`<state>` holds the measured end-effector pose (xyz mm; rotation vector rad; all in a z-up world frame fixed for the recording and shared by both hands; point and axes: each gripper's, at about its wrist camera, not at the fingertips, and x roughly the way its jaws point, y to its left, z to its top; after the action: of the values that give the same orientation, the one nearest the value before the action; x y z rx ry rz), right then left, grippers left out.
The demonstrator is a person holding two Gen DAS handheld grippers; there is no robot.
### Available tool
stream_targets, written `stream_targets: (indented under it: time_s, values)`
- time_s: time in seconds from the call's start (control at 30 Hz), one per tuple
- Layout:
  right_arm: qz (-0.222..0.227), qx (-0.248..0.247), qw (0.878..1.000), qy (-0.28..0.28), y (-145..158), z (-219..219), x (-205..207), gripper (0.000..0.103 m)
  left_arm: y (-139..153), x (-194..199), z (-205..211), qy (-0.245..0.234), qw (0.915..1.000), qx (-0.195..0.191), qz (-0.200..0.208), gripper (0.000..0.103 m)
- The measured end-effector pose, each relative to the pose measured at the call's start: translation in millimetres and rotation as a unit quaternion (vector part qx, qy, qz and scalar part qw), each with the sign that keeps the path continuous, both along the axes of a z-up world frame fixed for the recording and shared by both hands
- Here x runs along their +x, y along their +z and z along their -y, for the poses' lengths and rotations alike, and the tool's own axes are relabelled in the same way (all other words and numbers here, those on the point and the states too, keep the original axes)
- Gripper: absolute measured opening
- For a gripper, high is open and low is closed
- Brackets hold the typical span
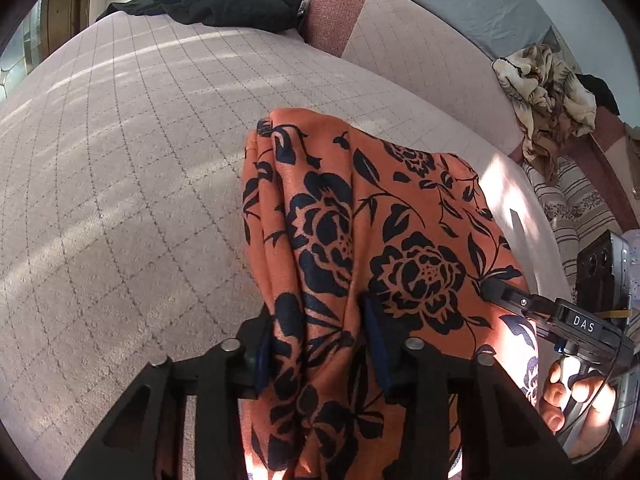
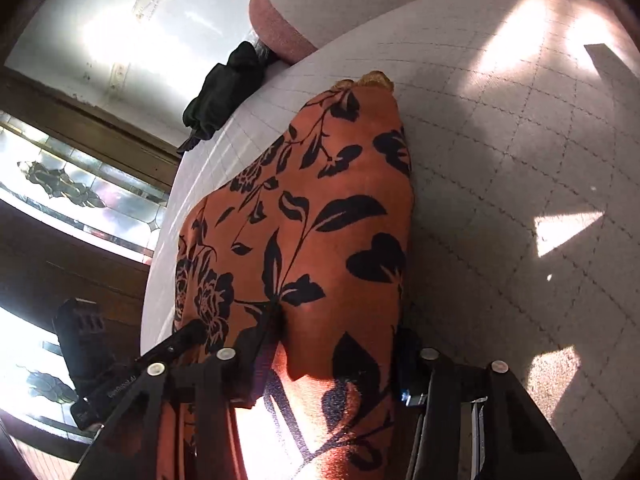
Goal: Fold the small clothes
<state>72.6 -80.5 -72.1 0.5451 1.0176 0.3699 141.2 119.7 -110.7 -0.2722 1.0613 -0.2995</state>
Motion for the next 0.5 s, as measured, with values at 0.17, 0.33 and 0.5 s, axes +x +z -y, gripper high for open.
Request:
stream_targets:
  time_s: [0.17, 0.33, 0.5]
  values:
    - [0.064, -0.04, 0.997, 0.021, 49, -3, -6, 0.032, 38, -1, 19, -0.007, 0.9988, 0.004, 0.048, 0.028]
    - [0.121, -0.039, 0.992, -0.002, 102, 39, -1, 0.032, 60, -6, 23, -0.025, 0.9928, 0.002, 0.117, 0.028]
    - [0.139, -0.042, 0.989, -0.027, 126, 84, 12, 0.032, 43, 2, 21, -0.044, 0.9914, 0.003, 0.123, 0.028]
